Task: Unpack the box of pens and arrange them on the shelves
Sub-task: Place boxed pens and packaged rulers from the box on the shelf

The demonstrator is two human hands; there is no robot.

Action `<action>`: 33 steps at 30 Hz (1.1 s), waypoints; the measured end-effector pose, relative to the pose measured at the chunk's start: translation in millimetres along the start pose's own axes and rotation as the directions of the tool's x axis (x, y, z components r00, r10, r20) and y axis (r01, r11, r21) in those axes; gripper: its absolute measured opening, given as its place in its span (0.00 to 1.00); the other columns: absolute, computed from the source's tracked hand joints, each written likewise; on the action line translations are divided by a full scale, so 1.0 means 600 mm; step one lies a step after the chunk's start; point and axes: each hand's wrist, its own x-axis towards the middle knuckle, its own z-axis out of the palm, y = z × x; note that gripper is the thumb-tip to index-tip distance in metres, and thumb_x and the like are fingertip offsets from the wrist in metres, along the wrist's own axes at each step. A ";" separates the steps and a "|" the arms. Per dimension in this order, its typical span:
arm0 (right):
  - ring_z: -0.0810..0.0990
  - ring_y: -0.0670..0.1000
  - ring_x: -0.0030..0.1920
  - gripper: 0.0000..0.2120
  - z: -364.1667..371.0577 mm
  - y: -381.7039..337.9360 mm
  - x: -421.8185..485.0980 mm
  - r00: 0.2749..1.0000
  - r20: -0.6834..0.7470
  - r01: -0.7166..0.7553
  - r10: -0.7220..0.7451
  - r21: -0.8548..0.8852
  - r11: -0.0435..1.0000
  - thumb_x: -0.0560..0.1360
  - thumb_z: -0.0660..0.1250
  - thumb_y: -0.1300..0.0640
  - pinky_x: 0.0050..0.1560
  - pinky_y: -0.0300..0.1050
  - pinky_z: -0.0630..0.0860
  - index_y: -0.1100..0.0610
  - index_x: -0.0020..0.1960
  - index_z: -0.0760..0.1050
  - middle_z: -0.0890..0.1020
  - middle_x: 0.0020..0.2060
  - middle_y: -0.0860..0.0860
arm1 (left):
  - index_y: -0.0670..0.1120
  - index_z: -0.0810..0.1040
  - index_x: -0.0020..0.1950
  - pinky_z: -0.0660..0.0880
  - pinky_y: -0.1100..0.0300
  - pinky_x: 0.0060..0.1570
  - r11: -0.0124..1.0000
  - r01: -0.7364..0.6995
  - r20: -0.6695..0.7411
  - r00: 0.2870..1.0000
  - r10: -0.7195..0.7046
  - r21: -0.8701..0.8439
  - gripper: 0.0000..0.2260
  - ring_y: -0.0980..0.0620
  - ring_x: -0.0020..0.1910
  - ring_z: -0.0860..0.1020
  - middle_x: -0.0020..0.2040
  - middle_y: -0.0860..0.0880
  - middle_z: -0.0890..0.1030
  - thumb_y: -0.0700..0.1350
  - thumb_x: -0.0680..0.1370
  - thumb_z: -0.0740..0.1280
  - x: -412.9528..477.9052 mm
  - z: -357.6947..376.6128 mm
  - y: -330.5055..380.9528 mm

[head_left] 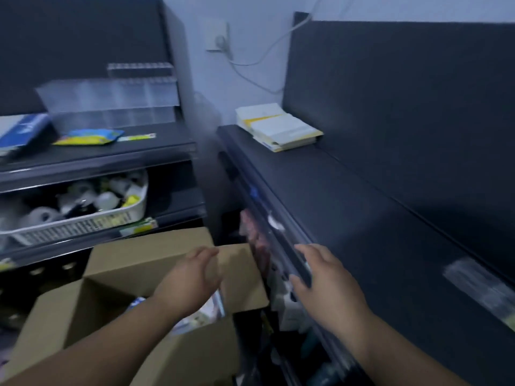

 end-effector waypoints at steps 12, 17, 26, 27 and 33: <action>0.71 0.52 0.67 0.28 0.281 -0.244 0.132 0.898 0.441 -0.059 0.021 0.074 0.995 0.75 0.67 0.48 0.63 0.40 0.67 0.48 0.73 0.64 0.71 0.68 0.52 | 0.50 0.67 0.72 0.67 0.62 0.63 0.933 0.354 0.094 0.929 -0.359 0.064 0.26 0.50 0.66 0.72 0.70 0.49 0.69 0.51 0.75 0.66 -0.108 -0.045 -0.395; 0.72 0.51 0.64 0.27 0.343 -0.252 0.163 0.845 0.533 -0.026 0.035 -0.024 0.999 0.75 0.67 0.48 0.60 0.41 0.69 0.49 0.72 0.65 0.74 0.65 0.50 | 0.50 0.67 0.73 0.64 0.65 0.65 0.956 0.293 0.166 0.943 -0.287 -0.007 0.26 0.52 0.67 0.69 0.71 0.50 0.66 0.50 0.75 0.67 -0.096 0.001 -0.418; 0.67 0.53 0.71 0.32 0.472 -0.208 0.210 0.675 0.738 0.046 0.009 -0.055 0.997 0.75 0.68 0.48 0.66 0.43 0.67 0.52 0.75 0.61 0.66 0.73 0.53 | 0.49 0.64 0.73 0.64 0.58 0.69 0.923 0.384 0.363 0.858 -0.364 0.017 0.29 0.49 0.70 0.66 0.72 0.47 0.66 0.51 0.74 0.68 -0.012 0.107 -0.433; 0.67 0.53 0.70 0.33 0.484 -0.202 0.214 0.647 0.763 0.060 0.018 -0.074 0.995 0.74 0.69 0.49 0.65 0.43 0.68 0.52 0.76 0.60 0.67 0.72 0.54 | 0.49 0.64 0.73 0.64 0.60 0.67 0.925 0.376 0.408 0.837 -0.363 0.051 0.29 0.49 0.70 0.66 0.72 0.46 0.67 0.50 0.74 0.68 -0.004 0.118 -0.433; 0.77 0.55 0.60 0.32 0.540 -0.187 0.227 0.520 0.851 0.114 0.072 -0.153 0.982 0.74 0.70 0.50 0.47 0.43 0.72 0.55 0.73 0.61 0.76 0.64 0.55 | 0.48 0.65 0.73 0.68 0.56 0.64 0.951 0.276 0.650 0.698 -0.300 0.143 0.26 0.46 0.67 0.70 0.70 0.46 0.68 0.48 0.76 0.67 0.020 0.171 -0.421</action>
